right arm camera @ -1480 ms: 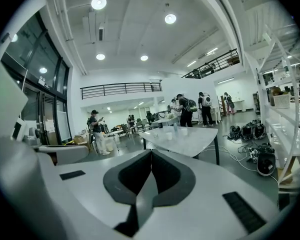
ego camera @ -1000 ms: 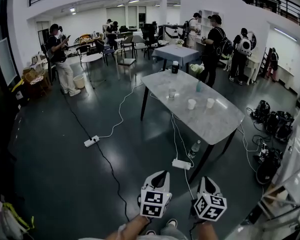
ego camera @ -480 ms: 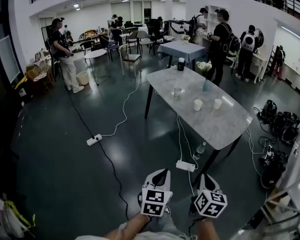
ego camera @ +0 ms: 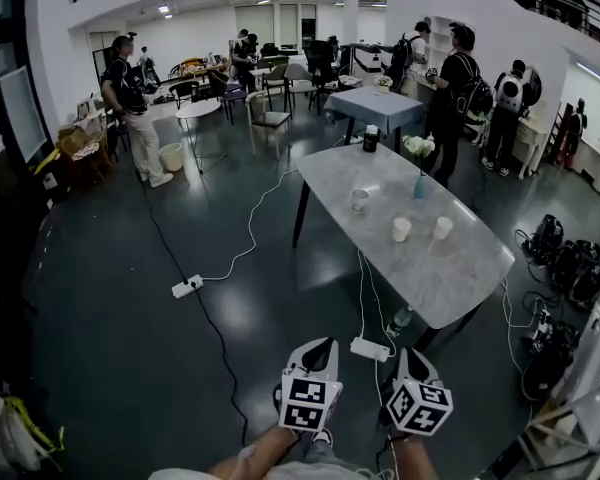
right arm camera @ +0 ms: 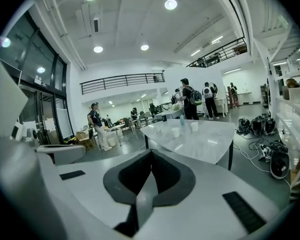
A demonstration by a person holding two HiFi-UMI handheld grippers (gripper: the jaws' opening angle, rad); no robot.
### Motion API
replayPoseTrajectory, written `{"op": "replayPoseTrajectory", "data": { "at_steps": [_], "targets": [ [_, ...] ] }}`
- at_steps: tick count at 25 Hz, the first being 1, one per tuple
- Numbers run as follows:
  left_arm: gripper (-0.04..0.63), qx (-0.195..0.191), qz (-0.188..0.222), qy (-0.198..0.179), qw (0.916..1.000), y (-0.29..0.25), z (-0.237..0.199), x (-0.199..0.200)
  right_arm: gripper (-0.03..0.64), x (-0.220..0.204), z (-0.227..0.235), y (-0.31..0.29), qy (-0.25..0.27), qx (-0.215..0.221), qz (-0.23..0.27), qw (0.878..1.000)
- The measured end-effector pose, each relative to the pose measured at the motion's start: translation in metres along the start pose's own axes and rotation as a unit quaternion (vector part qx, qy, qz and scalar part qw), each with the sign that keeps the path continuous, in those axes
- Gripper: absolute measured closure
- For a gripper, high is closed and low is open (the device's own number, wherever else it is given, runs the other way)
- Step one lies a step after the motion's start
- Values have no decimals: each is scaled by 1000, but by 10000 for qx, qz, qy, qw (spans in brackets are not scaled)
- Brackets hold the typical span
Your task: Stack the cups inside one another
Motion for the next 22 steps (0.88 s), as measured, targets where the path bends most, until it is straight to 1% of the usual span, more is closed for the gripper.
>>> {"op": "replayPoseTrajectory", "data": {
  "at_steps": [13, 22],
  "targets": [
    [600, 35, -30, -63, 10000, -93, -8, 5, 609, 11, 40, -82, -19, 49, -66, 10000],
    [600, 91, -52, -88, 9999, -143, -15, 5, 609, 18, 61, -130, 26, 130, -97, 9999]
  ]
}}
Point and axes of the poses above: the fingertips, and each gripper's own axes: y backward along the fingers, z to its right, x out of its top, the point moved 5 cm from there along y, backward along the fingers, and after that the axes turned 12 degrees about z, right-handed, at the moved point
